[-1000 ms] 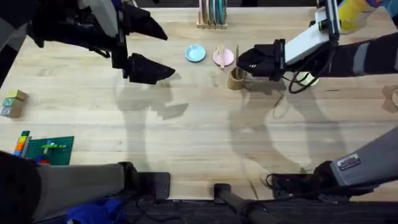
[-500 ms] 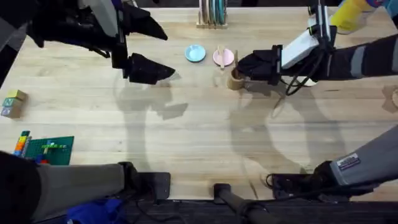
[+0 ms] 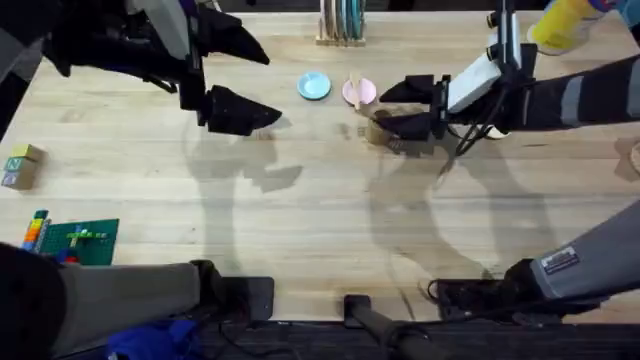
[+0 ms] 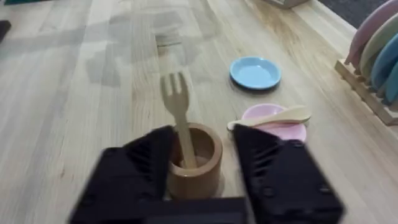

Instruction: Pick up a utensil and set it on the pink plate, then put the other utensil in the container.

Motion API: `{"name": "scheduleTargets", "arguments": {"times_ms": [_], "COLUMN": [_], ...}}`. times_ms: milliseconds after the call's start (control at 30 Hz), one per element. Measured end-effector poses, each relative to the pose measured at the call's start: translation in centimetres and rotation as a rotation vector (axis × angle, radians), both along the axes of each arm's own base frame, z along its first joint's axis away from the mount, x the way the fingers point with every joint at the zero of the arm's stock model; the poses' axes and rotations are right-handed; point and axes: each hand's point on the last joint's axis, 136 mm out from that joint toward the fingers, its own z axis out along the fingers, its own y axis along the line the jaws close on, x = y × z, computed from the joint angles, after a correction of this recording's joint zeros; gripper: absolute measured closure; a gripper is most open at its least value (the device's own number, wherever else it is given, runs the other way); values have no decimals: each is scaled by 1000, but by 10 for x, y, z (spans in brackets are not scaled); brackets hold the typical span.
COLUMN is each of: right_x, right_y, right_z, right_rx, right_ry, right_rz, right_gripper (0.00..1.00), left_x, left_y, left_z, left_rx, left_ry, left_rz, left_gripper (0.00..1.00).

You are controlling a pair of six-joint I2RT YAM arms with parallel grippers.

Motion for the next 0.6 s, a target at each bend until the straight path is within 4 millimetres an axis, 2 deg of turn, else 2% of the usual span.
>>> {"name": "scheduleTargets", "arguments": {"times_ms": [100, 133, 200, 433, 533, 600], "right_x": [0, 0, 0, 3, 2, 3], "right_y": [0, 0, 0, 0, 0, 0], "right_z": [0, 0, 0, 5, 19, 38], "right_rx": [-1, -1, -2, 12, 22, 27], "right_ry": [2, -1, -2, 24, 33, 2], "right_rz": [-1, 0, 0, -16, -29, -36], "right_gripper": [137, 36, 7, 5, 4, 4], "left_x": [0, 0, 0, 0, 0, 0], "left_y": [0, 0, 0, 0, 0, 0], "left_z": [0, 0, 0, 0, 0, 0], "left_rx": [0, 0, 0, 0, 0, 0], "left_ry": [0, 0, 0, 0, 0, 0], "left_rz": [0, 0, 0, 0, 0, 0], "left_gripper": [5, 5, 5, 5, 5, 5]}}
